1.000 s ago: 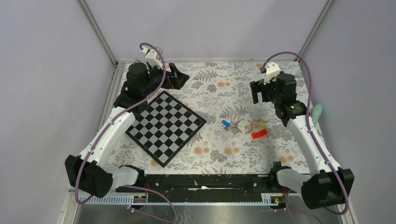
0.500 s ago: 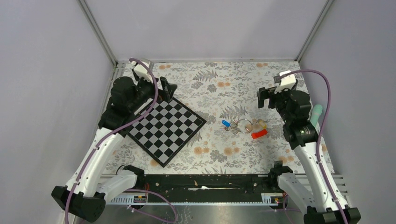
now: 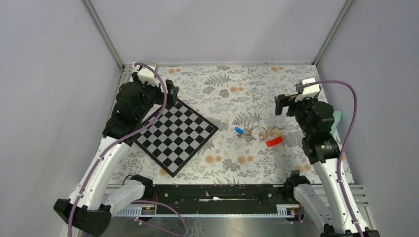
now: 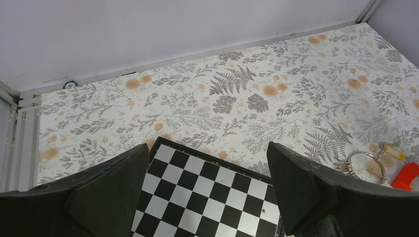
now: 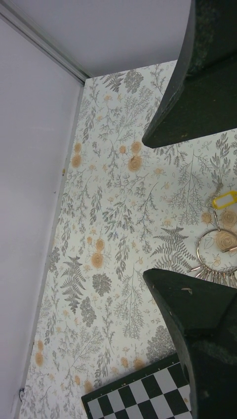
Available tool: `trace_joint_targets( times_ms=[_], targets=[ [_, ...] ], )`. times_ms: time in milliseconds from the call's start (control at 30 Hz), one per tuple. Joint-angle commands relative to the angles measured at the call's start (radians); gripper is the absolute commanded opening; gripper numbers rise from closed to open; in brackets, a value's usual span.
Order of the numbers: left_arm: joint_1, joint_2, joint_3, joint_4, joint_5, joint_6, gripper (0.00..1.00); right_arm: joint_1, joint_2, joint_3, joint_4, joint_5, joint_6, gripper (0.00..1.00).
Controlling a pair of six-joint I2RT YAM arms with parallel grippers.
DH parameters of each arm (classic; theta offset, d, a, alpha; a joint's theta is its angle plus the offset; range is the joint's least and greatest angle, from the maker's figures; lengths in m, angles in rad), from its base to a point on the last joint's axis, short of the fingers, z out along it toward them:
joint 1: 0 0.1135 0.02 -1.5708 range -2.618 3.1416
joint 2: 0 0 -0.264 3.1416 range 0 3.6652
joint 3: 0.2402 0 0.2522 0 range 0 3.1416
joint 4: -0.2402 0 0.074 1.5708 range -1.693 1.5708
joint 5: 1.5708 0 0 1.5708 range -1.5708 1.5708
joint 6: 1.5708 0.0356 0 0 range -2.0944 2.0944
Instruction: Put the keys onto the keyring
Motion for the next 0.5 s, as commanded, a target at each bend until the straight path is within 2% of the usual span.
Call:
trace_joint_targets(
  times_ms=[0,467],
  targets=[
    [0.005,-0.016,0.012,0.024,-0.023,0.030,0.99,-0.011,-0.008,0.018,0.027,0.008,0.025,1.00],
    [0.005,-0.017,0.001,0.014,0.016,0.032,0.99,-0.011,0.023,0.062,-0.028,-0.051,0.041,1.00]
  ],
)
